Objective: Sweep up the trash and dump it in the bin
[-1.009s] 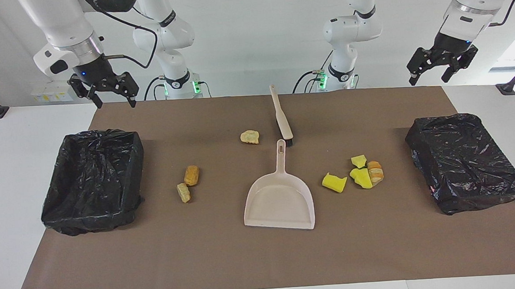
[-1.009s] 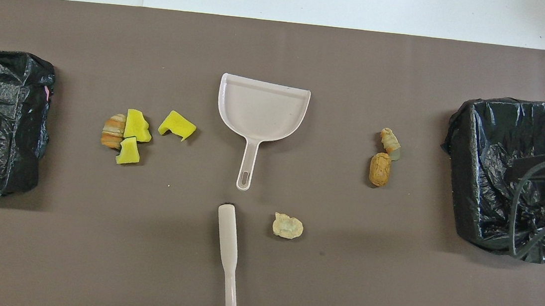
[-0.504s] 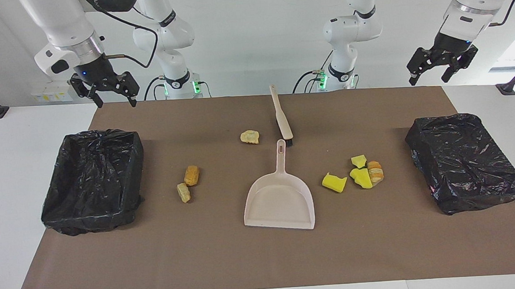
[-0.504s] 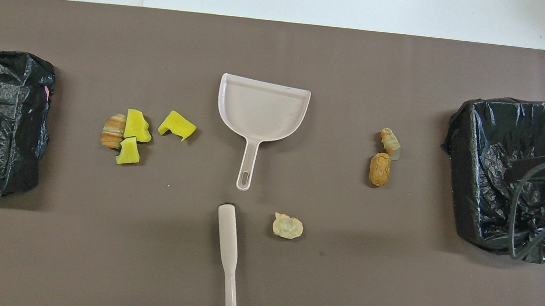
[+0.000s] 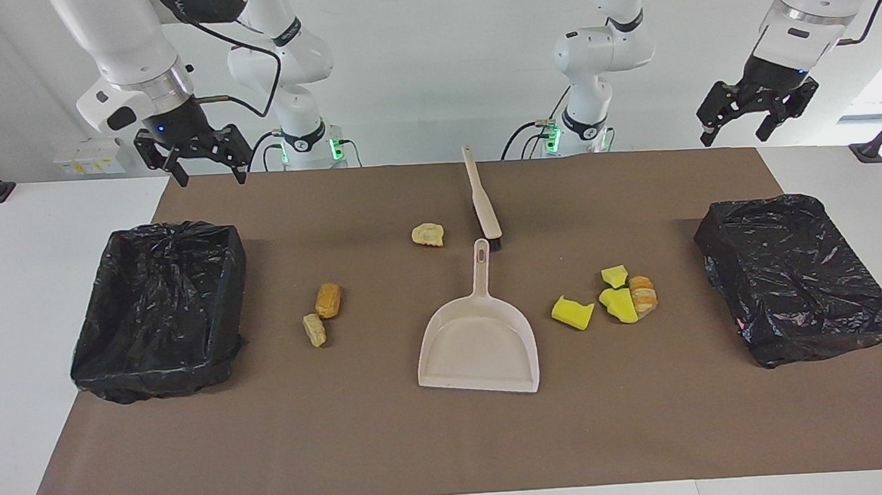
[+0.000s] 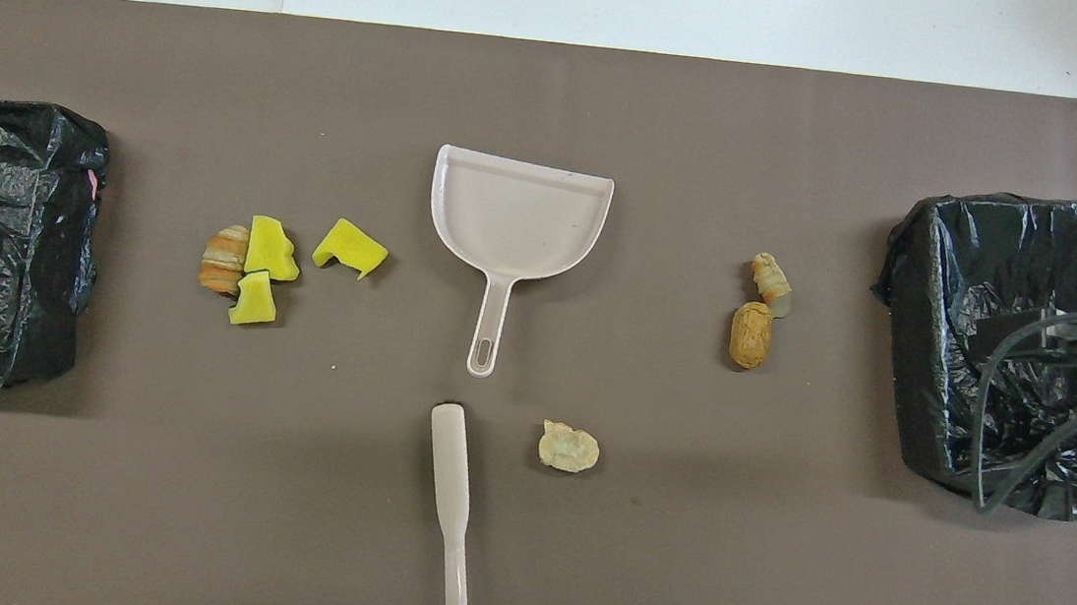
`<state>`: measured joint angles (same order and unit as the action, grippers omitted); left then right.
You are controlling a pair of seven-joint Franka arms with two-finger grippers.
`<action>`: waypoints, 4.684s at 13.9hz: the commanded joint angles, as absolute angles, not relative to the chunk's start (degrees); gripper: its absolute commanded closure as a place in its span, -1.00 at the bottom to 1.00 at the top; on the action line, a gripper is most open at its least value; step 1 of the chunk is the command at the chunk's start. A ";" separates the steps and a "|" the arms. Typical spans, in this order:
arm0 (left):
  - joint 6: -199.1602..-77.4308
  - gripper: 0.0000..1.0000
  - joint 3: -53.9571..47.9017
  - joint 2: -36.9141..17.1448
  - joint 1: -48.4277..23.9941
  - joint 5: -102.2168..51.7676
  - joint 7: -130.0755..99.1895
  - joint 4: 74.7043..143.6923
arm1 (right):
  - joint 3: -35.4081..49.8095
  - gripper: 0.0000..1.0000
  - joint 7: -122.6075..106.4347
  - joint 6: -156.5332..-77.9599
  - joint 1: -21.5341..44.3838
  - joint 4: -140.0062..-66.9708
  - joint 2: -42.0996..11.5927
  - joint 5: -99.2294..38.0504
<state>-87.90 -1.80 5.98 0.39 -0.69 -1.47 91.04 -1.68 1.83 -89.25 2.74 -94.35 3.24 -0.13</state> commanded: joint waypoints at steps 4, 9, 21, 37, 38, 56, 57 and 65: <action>-88.15 -1.00 -2.55 6.94 -0.44 -1.40 -2.11 92.02 | 0.97 -1.00 6.14 -95.35 5.70 -94.75 -1.49 -1.58; -88.76 -1.00 -3.25 12.46 -8.50 -1.58 -7.63 102.27 | 1.23 -1.00 9.40 -99.67 9.05 -95.01 -4.66 -1.67; -110.01 -1.00 -3.34 19.16 -38.12 -6.85 -36.98 131.37 | 1.32 -1.00 11.33 -101.69 11.33 -97.91 -4.83 -1.67; -127.36 0.42 -3.16 7.82 -50.45 -6.94 -48.87 141.51 | 1.41 -1.00 11.34 -103.01 11.95 -100.63 -4.39 -1.67; -125.27 0.99 -2.90 8.34 -50.10 -6.94 -48.17 140.98 | 1.32 -1.00 11.34 -102.92 11.95 -100.63 -4.39 -1.67; -93.33 1.00 -1.76 5.56 -9.43 -1.06 -9.42 112.26 | 1.93 -1.00 36.09 -121.88 26.70 -99.67 -12.82 -1.15; -93.25 1.00 -1.76 3.36 -6.79 -1.05 -7.32 109.02 | 1.85 -1.00 39.17 -123.64 28.89 -98.54 -15.09 -0.36; -105.37 1.00 -1.76 -9.67 0.79 0.79 -1.33 103.36 | 1.76 -1.00 55.55 -133.68 38.76 -98.17 -23.82 13.44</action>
<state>-103.67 -0.99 -8.13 0.18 -0.33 -2.60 104.86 1.91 54.47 -132.93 39.32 -99.22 -23.05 11.31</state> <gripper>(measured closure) 0.744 0.000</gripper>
